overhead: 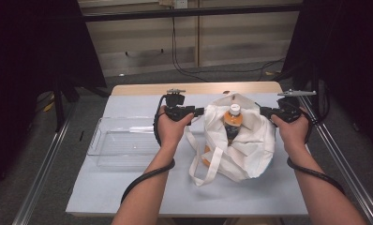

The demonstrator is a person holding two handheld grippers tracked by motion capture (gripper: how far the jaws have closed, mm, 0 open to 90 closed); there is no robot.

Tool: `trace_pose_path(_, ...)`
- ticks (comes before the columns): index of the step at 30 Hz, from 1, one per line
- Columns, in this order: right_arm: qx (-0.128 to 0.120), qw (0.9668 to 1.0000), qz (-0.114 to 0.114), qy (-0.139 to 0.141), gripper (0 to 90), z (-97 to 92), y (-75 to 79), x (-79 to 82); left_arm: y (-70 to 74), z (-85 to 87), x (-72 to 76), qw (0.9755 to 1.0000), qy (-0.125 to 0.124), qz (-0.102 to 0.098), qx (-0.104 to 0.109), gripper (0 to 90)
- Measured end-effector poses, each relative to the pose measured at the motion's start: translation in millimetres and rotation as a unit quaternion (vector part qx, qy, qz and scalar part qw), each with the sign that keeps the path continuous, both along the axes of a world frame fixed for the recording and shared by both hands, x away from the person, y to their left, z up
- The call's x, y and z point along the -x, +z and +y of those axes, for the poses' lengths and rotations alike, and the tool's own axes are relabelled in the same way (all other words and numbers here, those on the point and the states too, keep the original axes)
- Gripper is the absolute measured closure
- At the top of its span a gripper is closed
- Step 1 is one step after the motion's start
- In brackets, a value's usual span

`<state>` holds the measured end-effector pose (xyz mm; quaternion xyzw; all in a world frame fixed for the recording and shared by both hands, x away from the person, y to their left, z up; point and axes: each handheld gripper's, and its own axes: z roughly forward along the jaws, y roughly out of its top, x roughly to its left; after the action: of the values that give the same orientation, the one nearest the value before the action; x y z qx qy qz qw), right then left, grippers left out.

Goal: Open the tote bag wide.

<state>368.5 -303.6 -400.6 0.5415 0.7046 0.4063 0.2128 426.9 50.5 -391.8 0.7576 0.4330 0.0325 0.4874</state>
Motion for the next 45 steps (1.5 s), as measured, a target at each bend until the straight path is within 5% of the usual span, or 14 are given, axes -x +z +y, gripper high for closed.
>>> trace_pose_path(8,0.001,1.0,0.0,0.004,90.0,0.3,-0.4,-0.3,10.1,-16.3,-7.1,1.0,0.004,0.003,0.005,40.2)
trace_pose_path(12,0.002,1.0,0.002,0.006,90.0,0.7,-0.6,-0.3,10.1,-23.1,-8.5,0.9999,-0.001,0.005,-0.013,36.1)
trace_pose_path(24,0.008,0.9999,0.003,0.008,90.0,2.3,-0.2,-0.3,0.2,-36.0,-6.5,0.9994,-0.02,0.026,-0.005,38.0)
trace_pose_path(29,0.008,0.9999,0.002,0.008,90.0,2.0,-1.5,0.0,-6.5,-36.9,-7.4,0.9987,-0.024,0.044,-0.004,48.0)
trace_pose_path(35,0.007,1.0,0.002,0.007,90.0,2.1,-1.8,-0.3,-10.2,-39.3,-8.0,0.9976,-0.023,0.052,-0.04,64.5)
trace_pose_path(40,0.005,1.0,0.002,0.005,90.0,1.9,-3.2,-0.8,-13.5,-43.5,-8.8,0.9966,-0.024,0.066,-0.042,76.7)
trace_pose_path(45,0.005,1.0,0.004,0.002,90.0,1.7,-5.7,-0.6,-17.0,-43.6,-10.3,0.9962,-0.017,0.065,-0.056,79.7)
